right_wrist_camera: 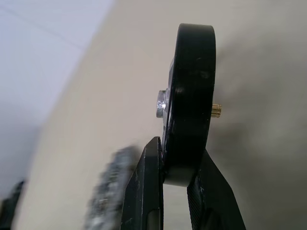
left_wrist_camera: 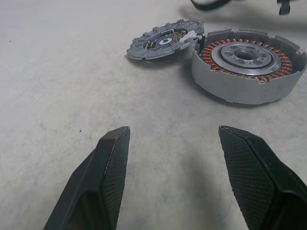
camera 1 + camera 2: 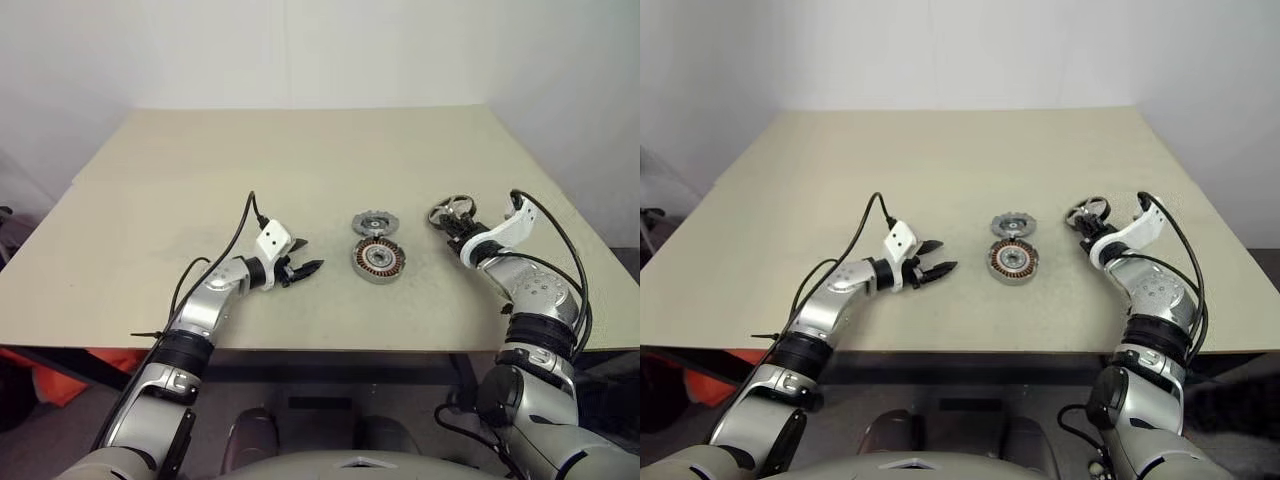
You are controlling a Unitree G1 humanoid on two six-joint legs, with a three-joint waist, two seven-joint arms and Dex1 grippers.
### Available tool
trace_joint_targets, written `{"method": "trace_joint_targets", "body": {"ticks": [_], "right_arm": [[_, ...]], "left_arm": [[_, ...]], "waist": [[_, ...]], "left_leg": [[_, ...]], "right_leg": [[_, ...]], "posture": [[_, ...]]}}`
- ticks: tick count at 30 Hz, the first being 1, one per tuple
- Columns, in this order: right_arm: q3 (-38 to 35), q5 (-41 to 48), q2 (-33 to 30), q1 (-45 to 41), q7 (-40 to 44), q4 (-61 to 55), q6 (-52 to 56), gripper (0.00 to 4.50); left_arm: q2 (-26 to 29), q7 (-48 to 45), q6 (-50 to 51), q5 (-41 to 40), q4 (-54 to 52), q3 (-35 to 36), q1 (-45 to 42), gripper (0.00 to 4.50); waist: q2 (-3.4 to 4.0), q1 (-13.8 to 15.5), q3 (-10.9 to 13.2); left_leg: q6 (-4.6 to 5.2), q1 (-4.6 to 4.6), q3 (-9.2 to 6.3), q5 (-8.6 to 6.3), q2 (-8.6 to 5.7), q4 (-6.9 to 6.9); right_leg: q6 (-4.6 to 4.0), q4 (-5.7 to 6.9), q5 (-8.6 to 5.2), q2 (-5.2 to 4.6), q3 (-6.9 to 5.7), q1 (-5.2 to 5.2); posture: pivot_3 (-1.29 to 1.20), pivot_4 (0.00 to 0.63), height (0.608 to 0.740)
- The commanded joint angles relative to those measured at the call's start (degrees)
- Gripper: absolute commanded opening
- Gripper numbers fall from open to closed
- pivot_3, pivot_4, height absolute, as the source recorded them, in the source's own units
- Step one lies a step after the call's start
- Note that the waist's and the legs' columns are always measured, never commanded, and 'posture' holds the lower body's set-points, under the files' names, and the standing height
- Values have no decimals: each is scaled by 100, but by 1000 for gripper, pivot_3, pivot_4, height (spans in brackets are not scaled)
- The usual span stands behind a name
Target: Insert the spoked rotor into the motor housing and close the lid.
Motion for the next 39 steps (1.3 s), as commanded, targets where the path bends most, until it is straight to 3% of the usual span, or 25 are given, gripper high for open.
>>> {"method": "trace_joint_targets", "body": {"ticks": [1, 8, 16, 39], "right_arm": [[-374, 1022, 82, -163, -108, -614, 587, 343], [-580, 2952, 341, 372, -831, -1515, 2212, 343], [-118, 4396, 599, 1187, -1707, -2113, 2469, 343], [1584, 5869, 423, 2107, -2843, -2516, 1089, 343]], "left_arm": [[42, 13, -135, 13, -129, 21, -94, 3105], [61, -4, -191, 27, -67, 21, -117, 3105], [47, -57, -342, -19, 20, 44, -216, 3105], [97, -53, -429, 56, 89, 25, -239, 3105]], "waist": [[0, 8, 0], [1, 23, -1], [2, 30, 0], [1, 26, 0]], "left_leg": [[1, 1, 0, -1, 0, -1], [1, 1, 0, -1, 0, -6], [-11, 0, 0, 5, -1, -15], [-21, -30, -2, 10, -4, -19]], "right_leg": [[0, 0, 0, 0, 0, 0], [1, -3, 0, -1, -1, 0], [29, -10, -17, -2, -1, -2], [51, -10, -29, -2, -1, -29]], "posture": [[0, 0, 740], [0, 0, 740], [0, 0, 740], [0, 0, 740]]}}
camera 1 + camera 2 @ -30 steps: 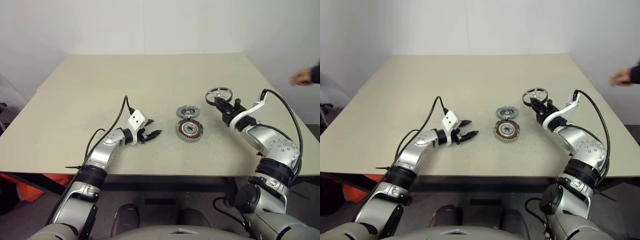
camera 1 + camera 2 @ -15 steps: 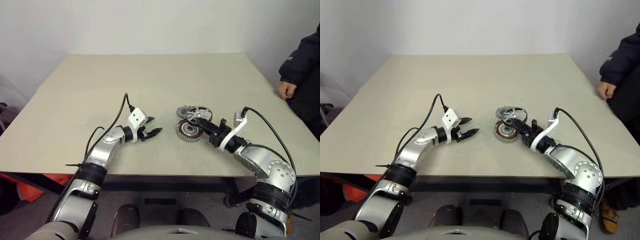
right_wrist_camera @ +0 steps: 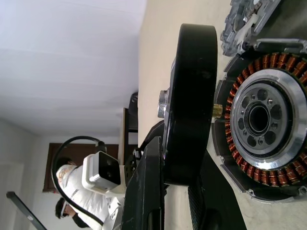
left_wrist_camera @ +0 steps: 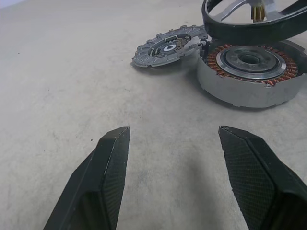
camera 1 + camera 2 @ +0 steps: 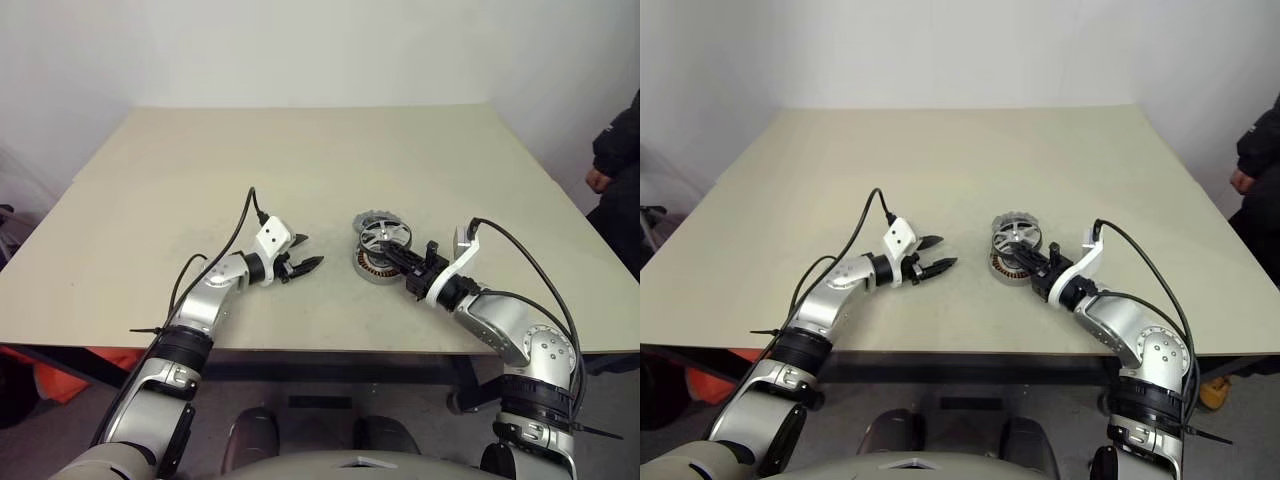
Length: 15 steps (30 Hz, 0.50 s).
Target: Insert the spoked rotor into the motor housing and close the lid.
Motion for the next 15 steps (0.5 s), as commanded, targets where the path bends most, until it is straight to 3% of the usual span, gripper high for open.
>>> {"method": "trace_joint_targets", "body": {"ticks": [1, 13, 15], "right_arm": [[190, 264, -37, 45, -70, -284, -204, 343], [467, 152, -232, 90, 57, -15, -524, 343], [481, 151, -279, 107, 101, 23, -521, 1087]], "left_arm": [[40, 8, -130, 16, -84, 29, -99, 3105], [45, 26, -137, 43, -86, 46, -105, 3105], [47, 27, -142, 45, -83, 46, -106, 3105]], "waist": [[0, 0, 0], [-1, 2, 0], [0, 2, 0]], "left_leg": [[0, -1, 0, 0, 0, 0], [0, -16, 0, 0, -1, 1], [0, -16, 0, 0, -2, 1]], "right_leg": [[0, 0, 0, 0, 0, 0], [1, 1, 1, 0, 0, -14], [1, 1, 1, 0, 0, -14]], "posture": [[0, 0, 740], [0, 0, 740], [0, 0, 740]]}}
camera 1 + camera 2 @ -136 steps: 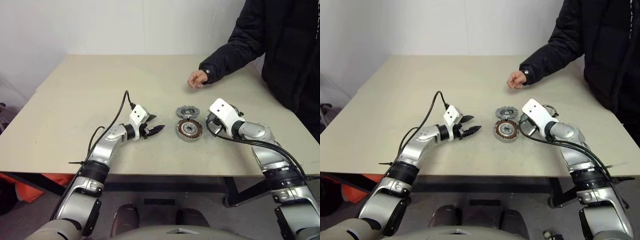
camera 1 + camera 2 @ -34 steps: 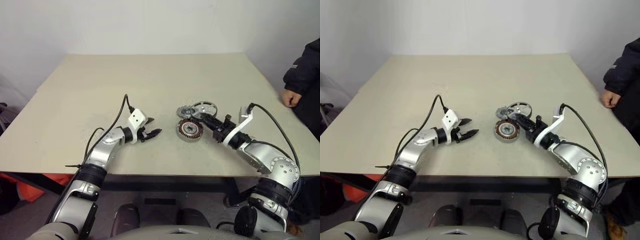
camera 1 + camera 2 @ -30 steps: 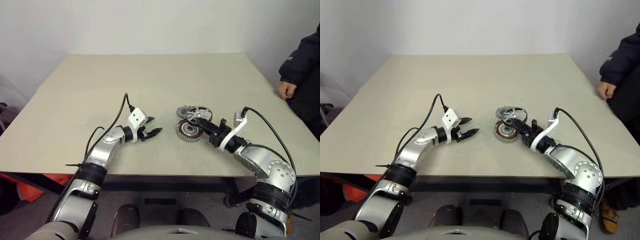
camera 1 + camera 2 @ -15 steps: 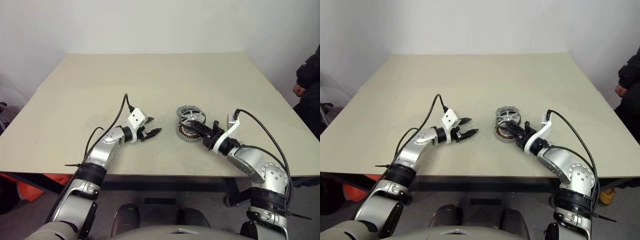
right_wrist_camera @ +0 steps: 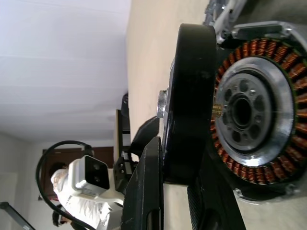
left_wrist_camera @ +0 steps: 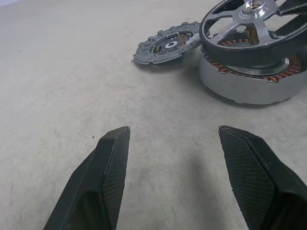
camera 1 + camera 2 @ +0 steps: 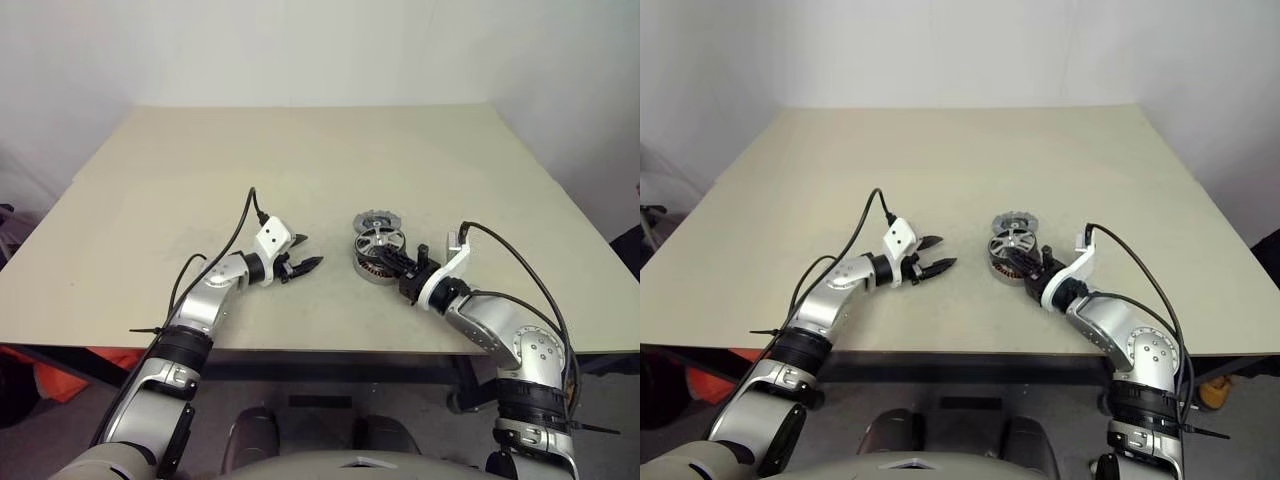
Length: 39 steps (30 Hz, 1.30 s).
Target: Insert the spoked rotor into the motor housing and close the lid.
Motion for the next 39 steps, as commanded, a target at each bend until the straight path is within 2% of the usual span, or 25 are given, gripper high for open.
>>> {"method": "trace_joint_targets", "body": {"ticks": [1, 8, 21, 29, 36, 39], "right_arm": [[24, 92, -94, -20, 156, -24, -33, 1353], [78, -1, -248, 0, 346, -102, -13, 3776], [15, -79, -943, 262, 879, -278, 51, 3776], [-80, -456, -1350, 372, 1405, -455, -27, 3776], [40, -1527, -1640, 417, 2167, -753, -240, 3776], [240, -2376, -1673, 368, 2598, -962, -586, 3776]], "left_arm": [[40, 15, -140, -1, -81, 46, -108, 3105], [53, 7, -141, 8, -42, 38, -140, 3105], [29, -5, -178, 13, 62, 29, -216, 3105], [30, -36, -218, 19, 133, 20, -254, 3105], [4, -50, -228, 22, 169, 7, -304, 3105], [-7, -50, -247, 26, 200, 7, -330, 3105]], "waist": [[0, 1, 0], [-7, -1, -5], [-8, 33, -5], [-8, 43, -5], [-8, 55, -5], [-8, 55, -5]], "left_leg": [[0, 0, 0, 0, 0, 0], [0, 5, 0, 0, 1, 2], [-1, 6, -3, 1, -1, 5], [0, 7, -3, 1, -1, 10], [1, 3, -3, 1, -1, 10], [0, 3, -3, 1, 0, 10]], "right_leg": [[0, 0, 0, 0, 0, 0], [0, 2, 0, 0, 0, 5], [2, 0, 1, -1, -1, 17], [4, 0, 1, -1, -1, 19], [3, 0, 1, -1, -2, 19], [3, 1, 1, -1, -2, 20]], "posture": [[0, 0, 740], [0, 0, 740], [0, 0, 740], [0, 0, 740], [0, 0, 740], [0, 0, 740]]}}
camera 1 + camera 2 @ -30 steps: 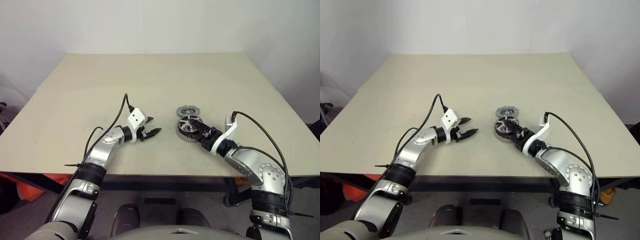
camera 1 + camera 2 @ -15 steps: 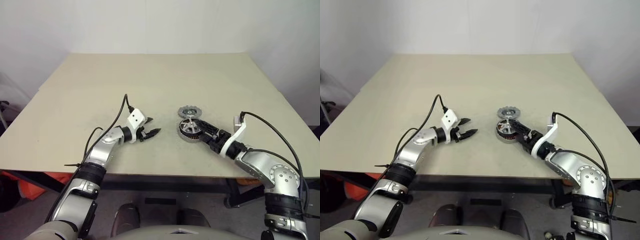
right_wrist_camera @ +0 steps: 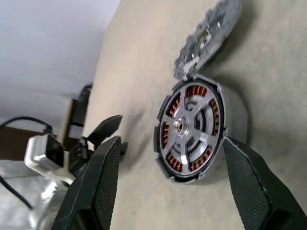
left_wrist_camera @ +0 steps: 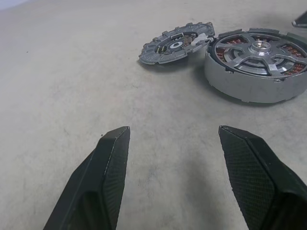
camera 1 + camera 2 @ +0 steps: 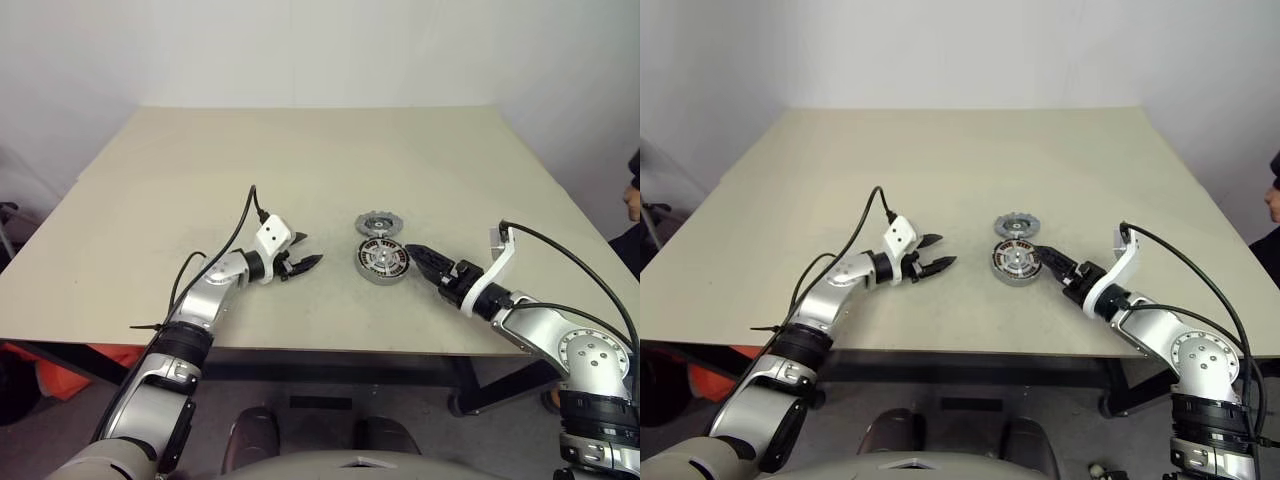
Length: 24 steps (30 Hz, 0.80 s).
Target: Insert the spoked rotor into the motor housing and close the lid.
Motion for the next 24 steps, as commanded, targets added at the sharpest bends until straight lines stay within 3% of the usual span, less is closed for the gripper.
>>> {"method": "trace_joint_targets", "body": {"ticks": [1, 7, 24], "right_arm": [[200, -871, -67, -146, 524, -398, -432, 3776], [825, -2411, -28, -449, 1189, -422, -1075, 3776], [710, -3162, 268, -642, 1637, -276, -1009, 3776]], "left_arm": [[-6, -24, -140, -1, -29, 15, -169, 3105], [-12, 22, -153, -8, -62, 42, -156, 3105], [26, 89, -189, -12, -145, 61, -70, 3105]], "waist": [[0, -1, 0], [0, -12, 0], [0, -9, 0]], "left_leg": [[0, 0, 0, 0, 0, 0], [0, 3, 0, 0, 0, 1], [7, 8, 0, -3, 1, 5]], "right_leg": [[0, 0, 0, 0, 0, 0], [-21, 1, 12, 0, 0, 1], [-42, 3, 24, 0, 1, 2]], "posture": [[0, 0, 740], [0, 0, 740], [0, 0, 740]]}}
